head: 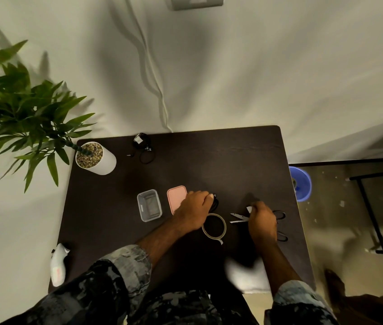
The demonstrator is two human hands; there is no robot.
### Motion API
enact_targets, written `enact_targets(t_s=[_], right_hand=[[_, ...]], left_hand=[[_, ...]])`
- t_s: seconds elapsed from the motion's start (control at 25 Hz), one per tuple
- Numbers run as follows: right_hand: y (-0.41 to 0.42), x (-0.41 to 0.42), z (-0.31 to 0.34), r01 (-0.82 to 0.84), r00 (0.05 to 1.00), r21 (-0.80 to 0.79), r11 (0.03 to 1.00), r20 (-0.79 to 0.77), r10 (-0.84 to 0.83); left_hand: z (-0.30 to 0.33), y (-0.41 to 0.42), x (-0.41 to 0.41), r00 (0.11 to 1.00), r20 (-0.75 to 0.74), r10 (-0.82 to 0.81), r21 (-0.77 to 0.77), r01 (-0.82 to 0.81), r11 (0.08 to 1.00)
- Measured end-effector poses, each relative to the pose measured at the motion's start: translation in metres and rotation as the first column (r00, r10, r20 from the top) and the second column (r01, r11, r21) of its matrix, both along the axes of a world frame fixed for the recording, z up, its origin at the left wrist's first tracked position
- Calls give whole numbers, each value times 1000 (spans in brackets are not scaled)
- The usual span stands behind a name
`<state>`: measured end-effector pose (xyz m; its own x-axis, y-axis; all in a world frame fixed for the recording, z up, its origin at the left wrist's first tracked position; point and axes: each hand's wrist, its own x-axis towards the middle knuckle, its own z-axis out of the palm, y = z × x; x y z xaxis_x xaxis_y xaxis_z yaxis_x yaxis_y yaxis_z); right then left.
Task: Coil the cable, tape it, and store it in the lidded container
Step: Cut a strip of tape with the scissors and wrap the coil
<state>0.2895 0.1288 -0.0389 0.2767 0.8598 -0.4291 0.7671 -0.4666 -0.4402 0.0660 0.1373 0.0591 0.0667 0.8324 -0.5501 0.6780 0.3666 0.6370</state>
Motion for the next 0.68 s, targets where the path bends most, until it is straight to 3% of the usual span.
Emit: enact_targets(t_s=[0.12, 0.24, 0.32, 0.44, 0.56, 0.68], right_hand=[[4, 1, 19, 253, 953, 141, 957, -209, -221], [14, -8, 55, 326, 761, 59, 944, -608, -225], [23, -14, 85, 171, 658, 80, 982, -751, -54], [29, -23, 121, -104, 540, 142, 984, -823, 176], [26, -25, 134, -272, 567, 121, 955, -781, 261], [21, -19, 141, -327, 622, 77, 942, -733, 276]], left_hand=[[9, 0, 0, 988, 138, 72, -33, -68, 997], [9, 1, -2, 963, 245, 116, -81, -98, 992], [12, 2, -1, 952, 291, 94, -95, -69, 993], [20, 5, 5, 949, 313, 28, -99, 3, 995], [33, 5, 13, 948, 313, -59, -84, 89, 992], [35, 1, 18, 972, 226, -61, -94, 84, 992]])
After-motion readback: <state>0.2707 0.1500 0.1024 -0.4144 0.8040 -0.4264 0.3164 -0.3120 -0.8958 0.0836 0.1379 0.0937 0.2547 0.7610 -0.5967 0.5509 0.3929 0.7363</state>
